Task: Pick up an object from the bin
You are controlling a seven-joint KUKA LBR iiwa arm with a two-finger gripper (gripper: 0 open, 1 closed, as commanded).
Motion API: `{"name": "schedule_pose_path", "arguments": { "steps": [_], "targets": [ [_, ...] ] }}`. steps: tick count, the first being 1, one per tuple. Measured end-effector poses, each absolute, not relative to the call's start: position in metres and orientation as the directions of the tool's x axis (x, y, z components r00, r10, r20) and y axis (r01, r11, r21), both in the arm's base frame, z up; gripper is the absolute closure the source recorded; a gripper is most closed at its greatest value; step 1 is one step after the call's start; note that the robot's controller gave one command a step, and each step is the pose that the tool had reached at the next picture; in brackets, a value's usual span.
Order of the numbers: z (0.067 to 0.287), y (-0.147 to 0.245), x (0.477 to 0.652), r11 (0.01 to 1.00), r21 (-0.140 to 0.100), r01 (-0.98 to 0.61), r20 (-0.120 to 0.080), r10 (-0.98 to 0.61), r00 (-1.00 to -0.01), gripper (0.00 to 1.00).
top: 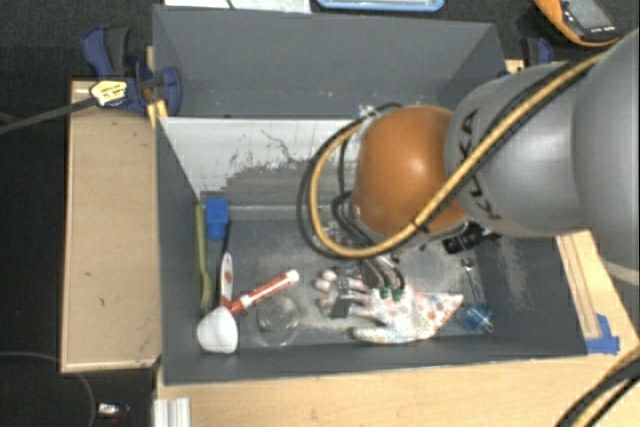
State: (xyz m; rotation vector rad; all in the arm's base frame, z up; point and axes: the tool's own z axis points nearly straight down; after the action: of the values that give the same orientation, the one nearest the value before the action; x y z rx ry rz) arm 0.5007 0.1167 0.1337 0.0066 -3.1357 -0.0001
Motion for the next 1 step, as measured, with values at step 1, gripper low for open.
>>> {"name": "schedule_pose_path", "arguments": {
  "steps": [1],
  "targets": [
    [0.138,0.116,0.5025,1.0,0.001,0.001,-0.002,0.001,-1.0,0.0]
  ]
}}
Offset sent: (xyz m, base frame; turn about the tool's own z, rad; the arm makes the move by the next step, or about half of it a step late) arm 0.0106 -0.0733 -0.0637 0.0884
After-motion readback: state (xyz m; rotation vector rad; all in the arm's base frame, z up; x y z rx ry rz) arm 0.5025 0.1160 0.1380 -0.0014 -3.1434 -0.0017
